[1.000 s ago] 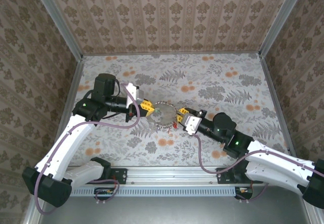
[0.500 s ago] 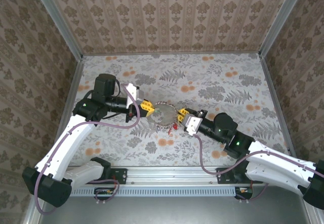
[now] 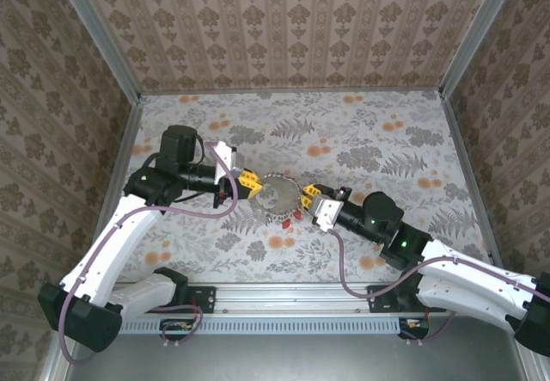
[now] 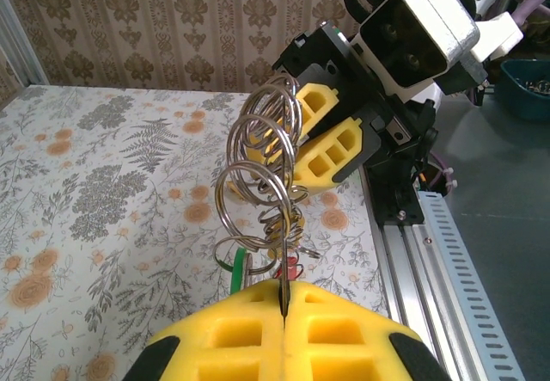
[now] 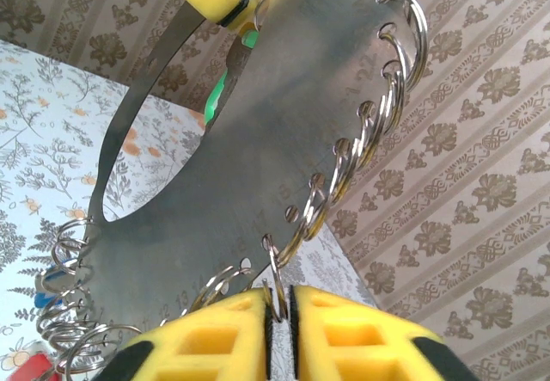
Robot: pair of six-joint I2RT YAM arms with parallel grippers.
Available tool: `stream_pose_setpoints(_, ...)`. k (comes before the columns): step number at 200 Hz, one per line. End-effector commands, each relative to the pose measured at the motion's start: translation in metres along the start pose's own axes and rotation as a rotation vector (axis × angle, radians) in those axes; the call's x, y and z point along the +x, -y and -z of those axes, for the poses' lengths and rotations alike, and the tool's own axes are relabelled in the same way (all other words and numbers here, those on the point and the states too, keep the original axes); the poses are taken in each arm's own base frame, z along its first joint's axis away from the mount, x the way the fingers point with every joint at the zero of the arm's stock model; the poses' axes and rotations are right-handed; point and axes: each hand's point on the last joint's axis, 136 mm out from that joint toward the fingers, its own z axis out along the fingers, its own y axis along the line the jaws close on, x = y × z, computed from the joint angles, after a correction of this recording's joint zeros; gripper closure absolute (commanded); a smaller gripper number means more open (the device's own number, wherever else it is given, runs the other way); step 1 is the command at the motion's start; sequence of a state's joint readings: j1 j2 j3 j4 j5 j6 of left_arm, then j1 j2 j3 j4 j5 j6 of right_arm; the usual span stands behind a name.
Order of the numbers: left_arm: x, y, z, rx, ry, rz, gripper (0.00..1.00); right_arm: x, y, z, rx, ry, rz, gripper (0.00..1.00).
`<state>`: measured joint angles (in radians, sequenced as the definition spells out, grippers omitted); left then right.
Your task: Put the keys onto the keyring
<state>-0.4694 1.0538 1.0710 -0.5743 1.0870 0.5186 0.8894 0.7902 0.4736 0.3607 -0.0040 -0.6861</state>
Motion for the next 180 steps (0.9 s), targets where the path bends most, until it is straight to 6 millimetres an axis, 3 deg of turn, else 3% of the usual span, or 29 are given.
stream_pose_setpoints(1, -0.01, 0.004, 0.001, 0.037, 0.043, -0.027, 1.0, -0.012, 0.002, 0.004, 0.006, 0.056, 0.018, 0.86)
stream_pose_setpoints(42, -0.003, 0.002, -0.001, 0.042, 0.031, 0.003, 1.0, -0.012, -0.005, 0.009, -0.021, 0.072, 0.061, 1.0)
stream_pose_setpoints(106, 0.028, -0.029, -0.001, -0.004, -0.013, 0.176, 1.0, -0.002, -0.011, 0.013, -0.101, -0.031, 0.093, 1.0)
stream_pose_setpoints(136, 0.045, -0.051, -0.008, -0.039, -0.041, 0.3, 1.0, 0.014, -0.013, 0.008, -0.13, -0.087, 0.106, 1.0)
stream_pose_setpoints(180, 0.061, -0.062, -0.018, 0.009, -0.047, 0.399, 0.99, 0.02, -0.01, -0.003, -0.176, -0.102, 0.1, 1.0)
